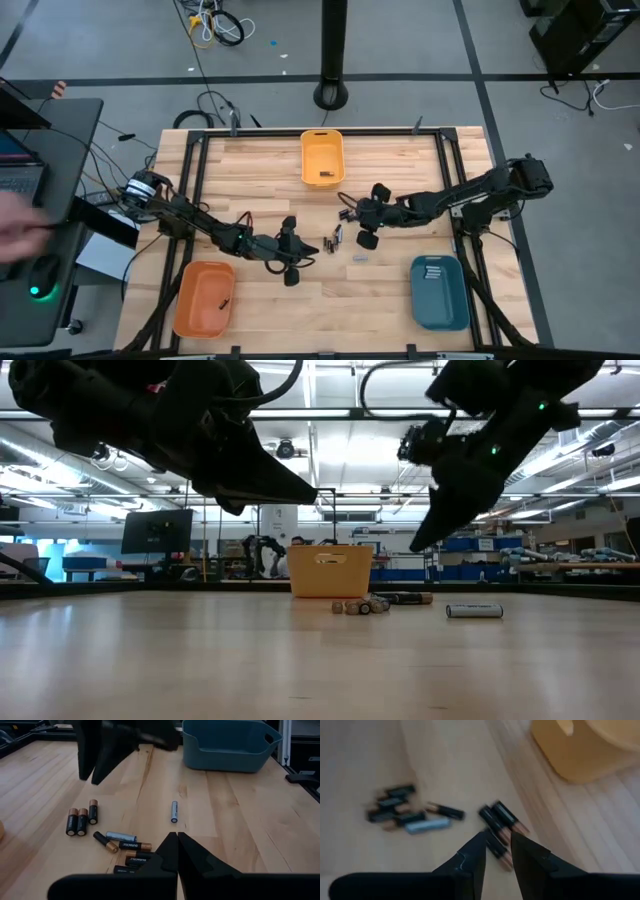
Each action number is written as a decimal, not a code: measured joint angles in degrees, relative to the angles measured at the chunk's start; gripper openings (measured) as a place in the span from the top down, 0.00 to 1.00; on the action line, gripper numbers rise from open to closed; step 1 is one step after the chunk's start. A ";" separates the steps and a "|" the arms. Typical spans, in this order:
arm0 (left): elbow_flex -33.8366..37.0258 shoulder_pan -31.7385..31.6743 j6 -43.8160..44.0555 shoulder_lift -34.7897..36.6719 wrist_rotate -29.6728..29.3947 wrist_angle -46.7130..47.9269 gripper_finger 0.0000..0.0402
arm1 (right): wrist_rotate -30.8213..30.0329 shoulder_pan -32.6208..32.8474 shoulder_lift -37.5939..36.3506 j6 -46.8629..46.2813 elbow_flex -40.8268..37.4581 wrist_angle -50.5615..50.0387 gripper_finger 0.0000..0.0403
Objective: Sort batteries
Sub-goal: Put the large black battery into the yellow bin
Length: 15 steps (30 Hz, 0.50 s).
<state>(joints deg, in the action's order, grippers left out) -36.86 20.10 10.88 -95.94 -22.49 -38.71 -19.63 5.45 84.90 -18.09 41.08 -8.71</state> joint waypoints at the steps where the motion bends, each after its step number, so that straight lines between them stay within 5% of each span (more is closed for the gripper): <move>1: 0.00 0.00 0.06 0.00 -0.14 0.01 0.98 | 0.49 -0.47 0.91 0.06 0.00 0.02 0.74; 15: 0.00 0.02 0.08 0.00 -0.22 0.67 0.98 | 6.00 -4.53 6.47 13.14 0.00 0.03 0.55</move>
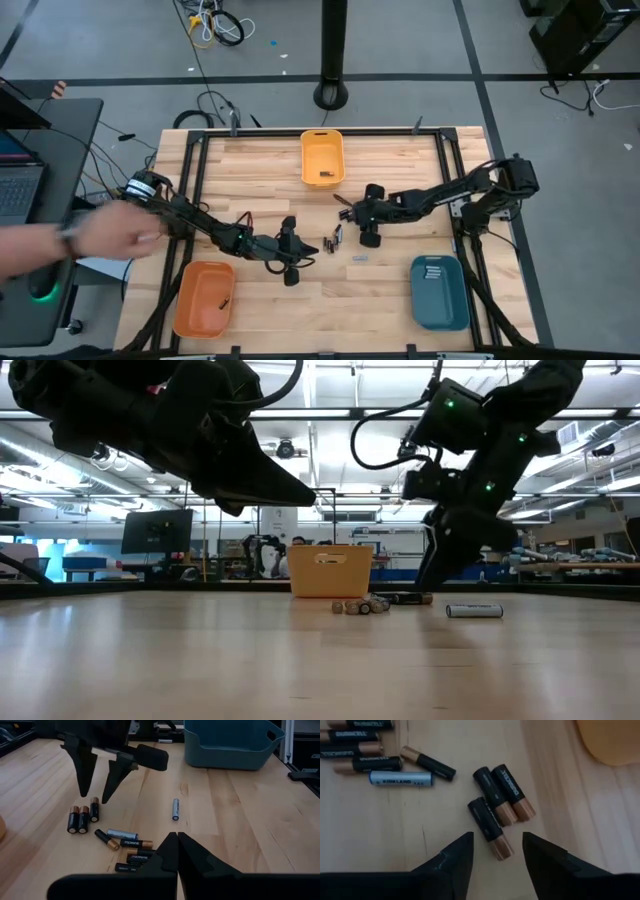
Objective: Sort batteries
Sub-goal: Put the large black battery into the yellow bin
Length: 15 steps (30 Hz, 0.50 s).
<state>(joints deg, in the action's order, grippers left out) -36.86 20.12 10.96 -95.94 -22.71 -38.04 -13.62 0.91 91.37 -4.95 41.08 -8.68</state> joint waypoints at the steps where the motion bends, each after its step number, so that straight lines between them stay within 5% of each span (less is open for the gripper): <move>1: 0.00 -0.06 0.00 0.00 -0.01 0.03 0.98 | 0.66 -0.41 -0.04 0.77 0.00 0.17 0.54; 15: 0.00 -0.24 0.20 0.00 -0.03 0.20 0.98 | 10.10 -5.25 4.59 2.10 0.26 0.35 0.58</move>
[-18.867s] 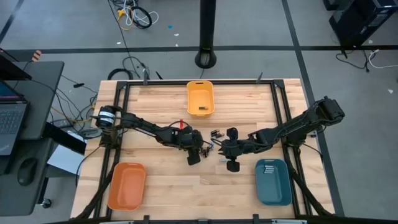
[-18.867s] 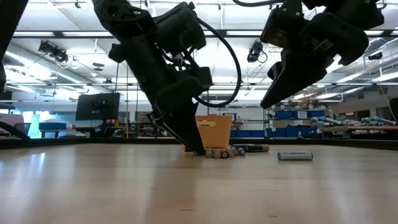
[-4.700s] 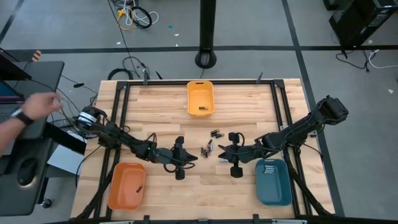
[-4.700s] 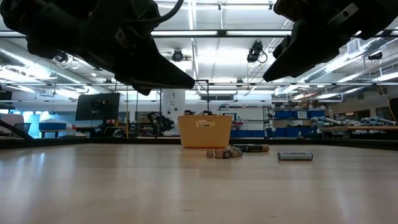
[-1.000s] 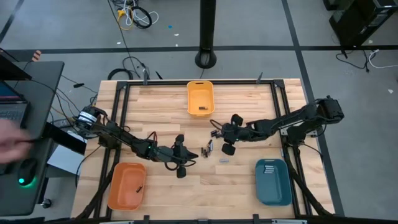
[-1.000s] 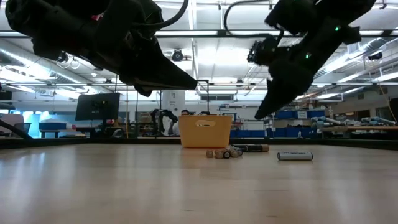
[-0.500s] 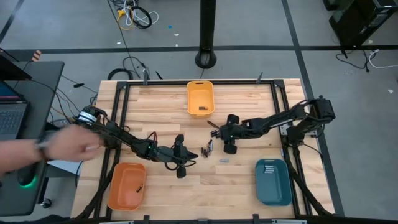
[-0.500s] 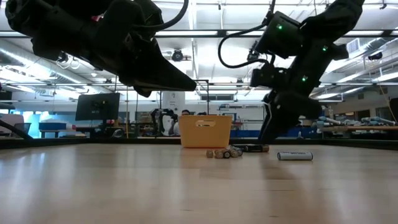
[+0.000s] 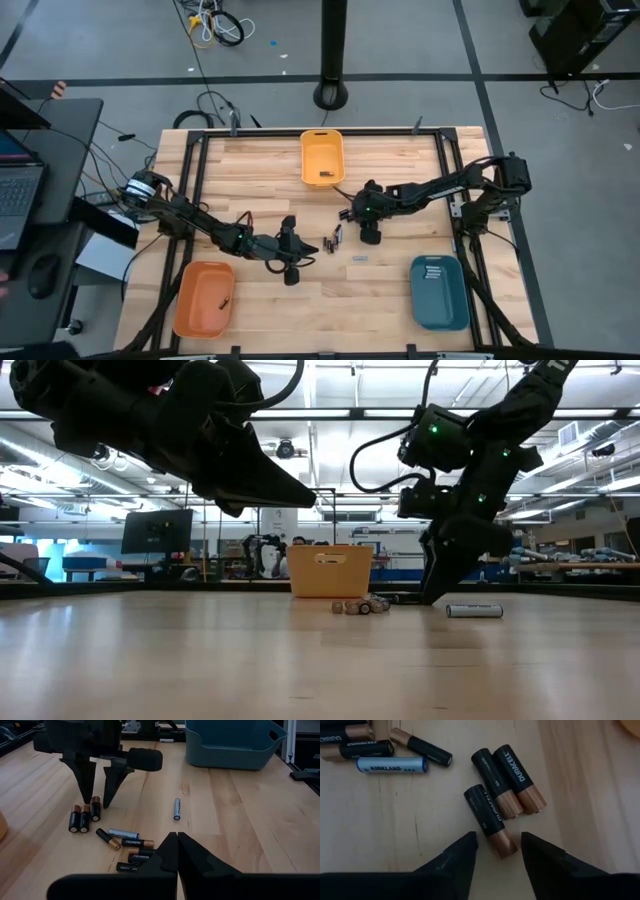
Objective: Sort batteries
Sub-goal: Put the large black battery into the yellow bin
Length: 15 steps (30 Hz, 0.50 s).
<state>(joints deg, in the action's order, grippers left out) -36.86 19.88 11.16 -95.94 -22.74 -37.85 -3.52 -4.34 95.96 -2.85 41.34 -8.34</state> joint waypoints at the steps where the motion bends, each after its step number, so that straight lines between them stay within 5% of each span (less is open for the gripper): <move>1: 0.00 -0.02 0.02 0.00 0.00 0.04 0.98 | 0.31 0.02 0.02 -0.37 -0.02 0.01 0.60; 9: 0.00 0.00 0.02 0.00 -0.02 0.04 0.98 | -0.47 2.30 -0.24 -0.08 -0.11 -0.04 0.85; 15: 0.00 0.00 0.02 0.00 -0.01 0.04 0.98 | -1.84 3.82 -0.19 0.07 -0.15 -0.04 0.86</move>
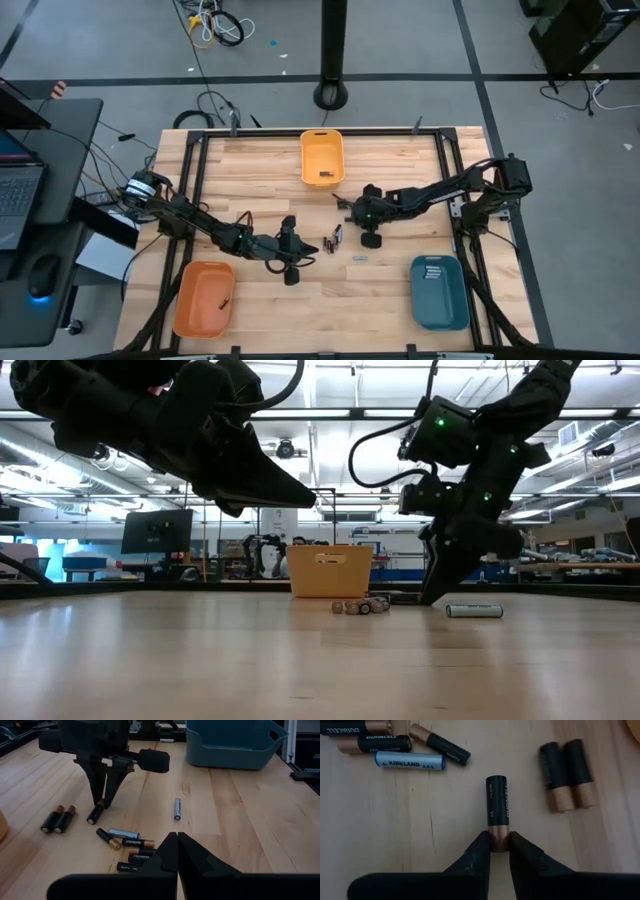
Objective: Sort batteries
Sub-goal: Put the large black battery into the yellow bin
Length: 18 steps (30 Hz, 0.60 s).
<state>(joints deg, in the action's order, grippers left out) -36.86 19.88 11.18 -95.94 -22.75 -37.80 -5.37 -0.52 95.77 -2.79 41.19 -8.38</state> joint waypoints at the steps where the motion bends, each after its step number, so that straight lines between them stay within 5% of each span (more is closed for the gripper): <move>1: 0.00 0.00 0.00 0.00 -0.03 0.00 0.98 | 0.00 0.19 0.02 -0.02 0.00 0.00 0.86; 18: 0.00 -0.02 0.06 0.00 -2.22 0.00 0.98 | 1.48 6.28 -5.98 -2.77 -0.37 -0.68 0.85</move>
<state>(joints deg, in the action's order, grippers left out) -36.86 19.86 11.24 -95.94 -24.98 -37.80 -3.89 5.76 89.79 -5.56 40.82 -9.07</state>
